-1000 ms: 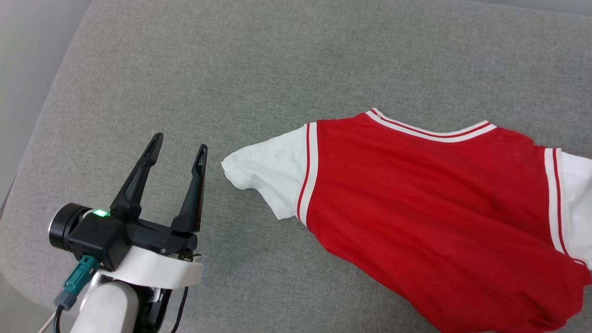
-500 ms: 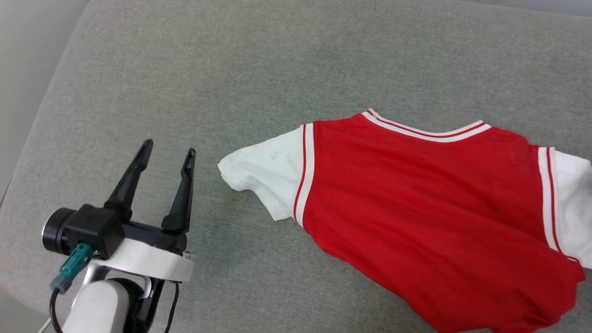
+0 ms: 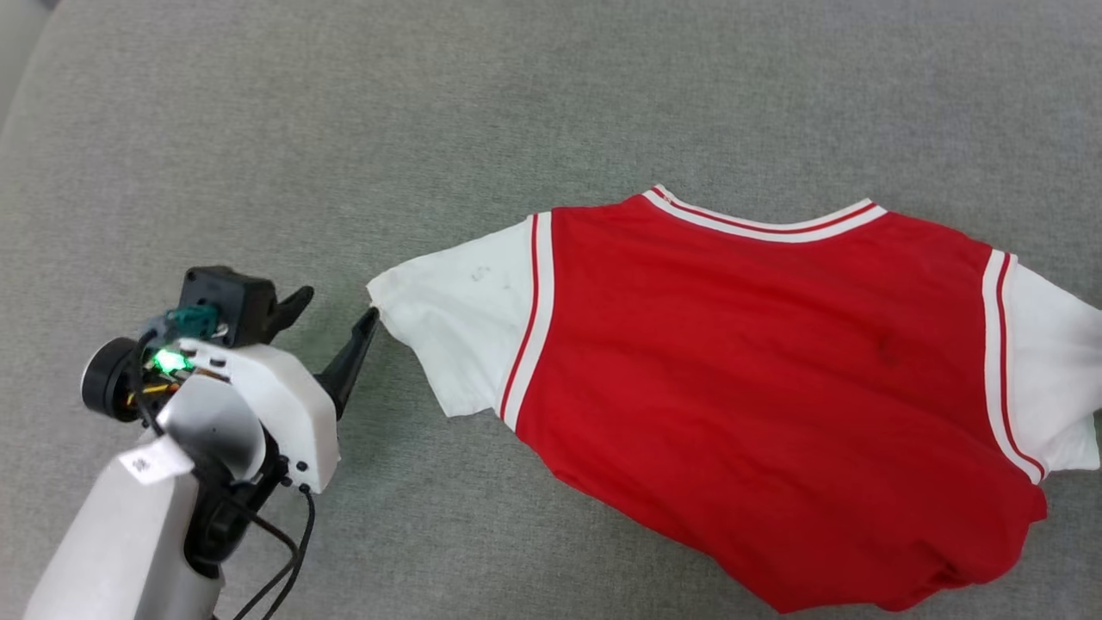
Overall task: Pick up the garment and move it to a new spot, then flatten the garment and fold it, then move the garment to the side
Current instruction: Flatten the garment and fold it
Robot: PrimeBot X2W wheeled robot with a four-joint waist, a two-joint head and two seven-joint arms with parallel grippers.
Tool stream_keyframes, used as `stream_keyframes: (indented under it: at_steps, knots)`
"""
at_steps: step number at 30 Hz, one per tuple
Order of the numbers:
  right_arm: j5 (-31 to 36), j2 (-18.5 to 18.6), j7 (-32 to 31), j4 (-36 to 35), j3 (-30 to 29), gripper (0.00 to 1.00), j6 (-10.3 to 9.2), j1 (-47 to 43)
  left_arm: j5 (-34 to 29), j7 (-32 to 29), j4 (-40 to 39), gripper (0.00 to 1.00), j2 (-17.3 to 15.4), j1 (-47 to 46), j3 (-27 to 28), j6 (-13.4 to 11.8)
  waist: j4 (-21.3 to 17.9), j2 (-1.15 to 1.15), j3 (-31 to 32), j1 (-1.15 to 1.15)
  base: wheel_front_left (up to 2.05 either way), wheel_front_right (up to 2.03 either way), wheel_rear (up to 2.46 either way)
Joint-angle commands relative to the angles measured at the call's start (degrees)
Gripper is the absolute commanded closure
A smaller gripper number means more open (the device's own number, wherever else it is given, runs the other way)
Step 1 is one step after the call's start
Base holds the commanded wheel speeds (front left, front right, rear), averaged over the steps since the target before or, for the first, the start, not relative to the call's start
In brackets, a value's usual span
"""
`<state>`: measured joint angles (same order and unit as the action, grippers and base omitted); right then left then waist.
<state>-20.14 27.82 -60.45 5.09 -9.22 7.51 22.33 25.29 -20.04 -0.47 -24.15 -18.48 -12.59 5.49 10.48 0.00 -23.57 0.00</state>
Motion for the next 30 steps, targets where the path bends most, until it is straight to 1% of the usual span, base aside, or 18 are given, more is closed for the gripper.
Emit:
stream_keyframes:
  at_steps: [1,5,13,19,26,27,29,30]
  knots:
    - [-0.2,-0.8,-0.2,-0.7,0.7,1.00,-0.03,0.3,0.5,-2.8,0.3,0.00,-0.8,-1.3,-0.7,0.2,-0.8,0.00,-1.1,0.00,0.00,0.00,0.00]
    - [-0.1,-1.9,0.0,-2.8,2.5,1.00,-0.03,1.2,0.8,-9.7,1.6,0.00,-2.4,-5.3,-1.8,0.4,-1.8,0.00,-2.6,0.00,0.00,0.00,0.00]
    - [0.0,-2.8,0.2,-5.4,4.8,1.00,-0.03,2.1,2.8,-17.2,4.3,0.00,-4.0,-9.9,-3.2,0.8,-3.2,0.00,-4.7,0.00,0.00,0.00,0.00]
    - [-0.4,-2.7,0.8,-5.5,5.2,1.00,-0.03,2.4,4.1,-19.1,4.6,0.00,-4.7,-10.0,-5.5,1.4,-3.8,0.00,-5.2,0.00,0.00,0.00,0.00]
    - [-0.6,-1.9,1.5,-4.9,5.1,1.00,-0.02,2.7,5.8,-23.6,5.9,0.00,-5.3,-8.5,-10.9,2.0,-4.2,0.00,-5.5,0.00,0.00,0.00,0.00]
    - [-0.5,-1.9,1.6,-4.9,5.1,1.00,-0.02,2.8,6.1,-23.9,6.2,0.37,-5.3,-8.5,-11.5,2.1,-4.2,0.00,-5.5,0.00,0.00,0.00,0.00]
    - [-0.5,-1.9,1.8,-4.8,5.3,1.00,-0.02,2.9,6.9,-23.9,6.7,1.00,-5.1,-8.5,-12.3,2.2,-4.3,0.00,-5.4,0.00,0.00,0.00,0.00]
    - [-0.6,-1.9,1.9,-4.7,5.3,1.00,-0.02,2.8,7.1,-23.1,7.0,1.00,-4.9,-8.7,-12.2,2.0,-4.3,0.00,-5.3,0.00,0.00,0.00,0.00]
